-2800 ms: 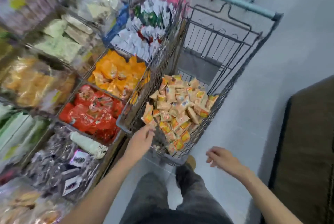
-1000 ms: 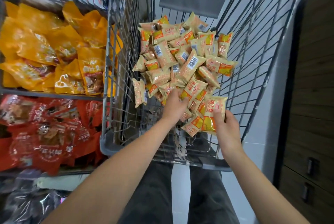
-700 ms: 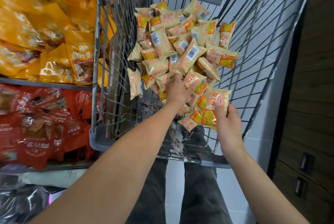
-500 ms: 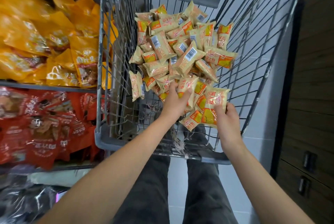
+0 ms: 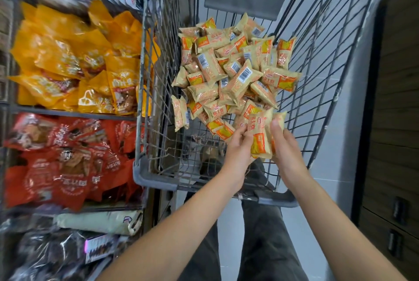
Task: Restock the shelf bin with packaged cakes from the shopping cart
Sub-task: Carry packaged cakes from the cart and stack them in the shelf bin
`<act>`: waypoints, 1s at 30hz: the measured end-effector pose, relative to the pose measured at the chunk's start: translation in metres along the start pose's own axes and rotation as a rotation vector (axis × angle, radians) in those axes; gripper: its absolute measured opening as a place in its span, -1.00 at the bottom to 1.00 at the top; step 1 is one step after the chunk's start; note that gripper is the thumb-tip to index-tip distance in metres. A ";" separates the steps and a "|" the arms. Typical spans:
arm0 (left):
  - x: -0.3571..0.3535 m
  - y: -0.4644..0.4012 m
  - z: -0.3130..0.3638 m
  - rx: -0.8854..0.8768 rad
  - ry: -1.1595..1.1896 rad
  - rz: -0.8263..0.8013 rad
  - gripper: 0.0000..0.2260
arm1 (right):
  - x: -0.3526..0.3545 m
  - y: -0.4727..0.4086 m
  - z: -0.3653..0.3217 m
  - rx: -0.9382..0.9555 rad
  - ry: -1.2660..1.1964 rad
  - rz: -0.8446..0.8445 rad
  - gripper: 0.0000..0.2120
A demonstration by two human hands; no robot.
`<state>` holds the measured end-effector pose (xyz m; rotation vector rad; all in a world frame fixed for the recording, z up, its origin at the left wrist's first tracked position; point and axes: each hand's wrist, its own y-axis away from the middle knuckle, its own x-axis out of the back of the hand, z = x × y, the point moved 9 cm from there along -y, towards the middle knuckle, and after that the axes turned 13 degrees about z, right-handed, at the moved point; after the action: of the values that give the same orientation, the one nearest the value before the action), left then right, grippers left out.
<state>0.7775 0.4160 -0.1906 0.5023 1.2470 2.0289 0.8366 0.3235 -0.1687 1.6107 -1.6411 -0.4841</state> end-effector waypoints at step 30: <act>0.063 -0.064 0.023 0.091 -0.125 0.326 -0.86 | -0.022 -0.017 0.016 -0.030 0.136 -0.079 -0.83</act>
<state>0.7719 0.4954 -0.2386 0.9126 1.2488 2.1726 0.8341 0.3390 -0.1963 1.6541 -1.4671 -0.4276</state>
